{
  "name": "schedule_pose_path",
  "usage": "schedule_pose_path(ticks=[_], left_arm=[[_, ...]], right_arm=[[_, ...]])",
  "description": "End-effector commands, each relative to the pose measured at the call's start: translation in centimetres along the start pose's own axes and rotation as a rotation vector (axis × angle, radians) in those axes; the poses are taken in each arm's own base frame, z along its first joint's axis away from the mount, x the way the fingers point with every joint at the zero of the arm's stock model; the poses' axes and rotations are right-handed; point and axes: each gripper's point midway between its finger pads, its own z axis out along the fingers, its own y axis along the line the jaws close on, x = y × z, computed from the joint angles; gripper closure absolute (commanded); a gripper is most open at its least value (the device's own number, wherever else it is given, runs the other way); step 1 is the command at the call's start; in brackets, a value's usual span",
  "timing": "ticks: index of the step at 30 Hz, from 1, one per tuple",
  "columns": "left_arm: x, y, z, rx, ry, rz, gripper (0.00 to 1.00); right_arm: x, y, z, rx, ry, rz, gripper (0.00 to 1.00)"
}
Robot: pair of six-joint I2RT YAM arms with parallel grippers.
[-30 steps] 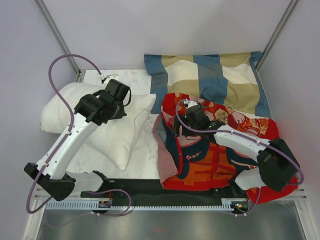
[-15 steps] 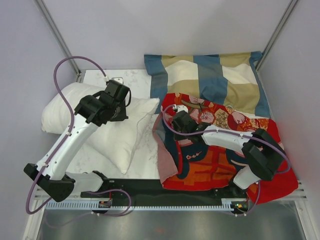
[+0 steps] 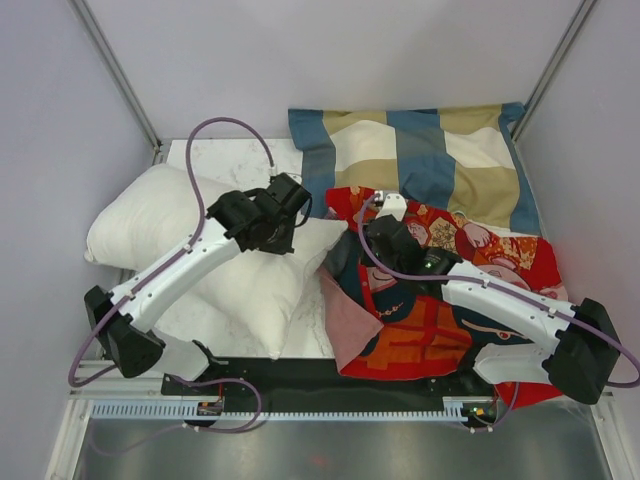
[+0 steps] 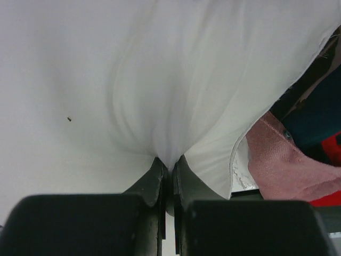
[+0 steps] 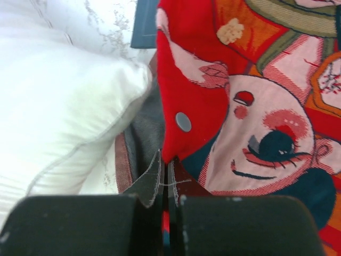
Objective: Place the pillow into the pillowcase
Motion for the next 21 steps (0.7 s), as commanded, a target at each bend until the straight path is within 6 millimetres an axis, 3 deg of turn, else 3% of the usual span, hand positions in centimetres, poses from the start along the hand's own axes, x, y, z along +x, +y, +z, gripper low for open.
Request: schedule_pose_path(ticks=[1, 9, 14, 17, 20, 21], left_arm=[[-1.2, -3.0, -0.4, 0.09, -0.038, 0.073, 0.98], [0.7, -2.8, -0.1, 0.095, 0.018, 0.107, 0.98], [2.2, -4.1, 1.1, 0.12, 0.1, 0.195, 0.98], [1.0, -5.1, 1.7, 0.122, 0.095, 0.202, 0.98], [-1.5, -6.5, 1.7, 0.131, 0.065, 0.21, 0.98], [-3.6, -7.1, 0.5, 0.148, 0.015, 0.199, 0.98]], right_arm=[[-1.8, -1.0, -0.6, 0.078, -0.049, 0.024, 1.0], [-3.1, -2.7, -0.9, 0.183, -0.079, 0.043, 1.0], [-3.6, -0.2, -1.2, 0.079, -0.06, 0.031, 1.0], [-3.1, 2.3, -1.8, 0.0, -0.038, -0.027, 1.0], [-1.6, 5.0, -2.3, -0.052, 0.0, -0.095, 1.0], [-1.4, 5.6, -2.5, -0.061, 0.006, -0.107, 1.0]])
